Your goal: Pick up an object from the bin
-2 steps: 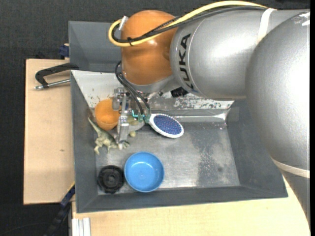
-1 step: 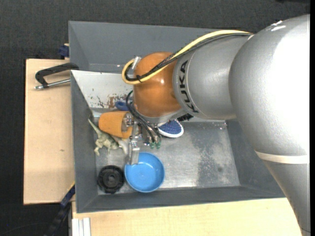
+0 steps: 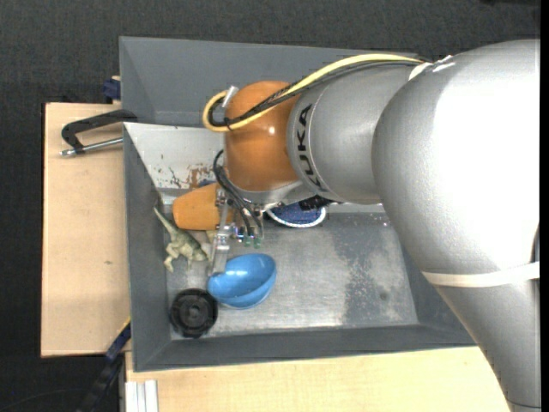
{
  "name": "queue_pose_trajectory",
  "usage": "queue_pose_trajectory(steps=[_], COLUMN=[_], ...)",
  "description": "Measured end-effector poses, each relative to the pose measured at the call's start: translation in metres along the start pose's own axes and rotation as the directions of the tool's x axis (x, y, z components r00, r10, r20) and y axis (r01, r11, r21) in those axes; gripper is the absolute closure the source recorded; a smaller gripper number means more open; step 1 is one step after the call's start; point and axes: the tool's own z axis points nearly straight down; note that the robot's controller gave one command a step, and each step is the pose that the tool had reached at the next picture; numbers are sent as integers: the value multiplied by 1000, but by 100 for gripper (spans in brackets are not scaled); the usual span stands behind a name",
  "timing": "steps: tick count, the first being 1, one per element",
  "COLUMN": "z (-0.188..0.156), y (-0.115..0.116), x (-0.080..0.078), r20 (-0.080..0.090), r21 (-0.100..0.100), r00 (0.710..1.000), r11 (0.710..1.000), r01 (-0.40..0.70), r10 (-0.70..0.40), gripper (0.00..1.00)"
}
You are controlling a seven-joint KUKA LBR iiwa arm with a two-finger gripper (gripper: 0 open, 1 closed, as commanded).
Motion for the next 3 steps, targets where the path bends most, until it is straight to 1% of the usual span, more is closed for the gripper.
queue_pose_trajectory(steps=[1, 2, 3], z=[-2, -125, -360], y=[-3, -3, 0], x=[-4, -6, 9], r20=[14, 28, 30], r21=[1, 3, 4], r00=[1000, 1000, 999], r11=[1000, 1000, 999], r01=[-5, 5, 46], r10=[5, -5, -46], gripper=[100, 100, 100])
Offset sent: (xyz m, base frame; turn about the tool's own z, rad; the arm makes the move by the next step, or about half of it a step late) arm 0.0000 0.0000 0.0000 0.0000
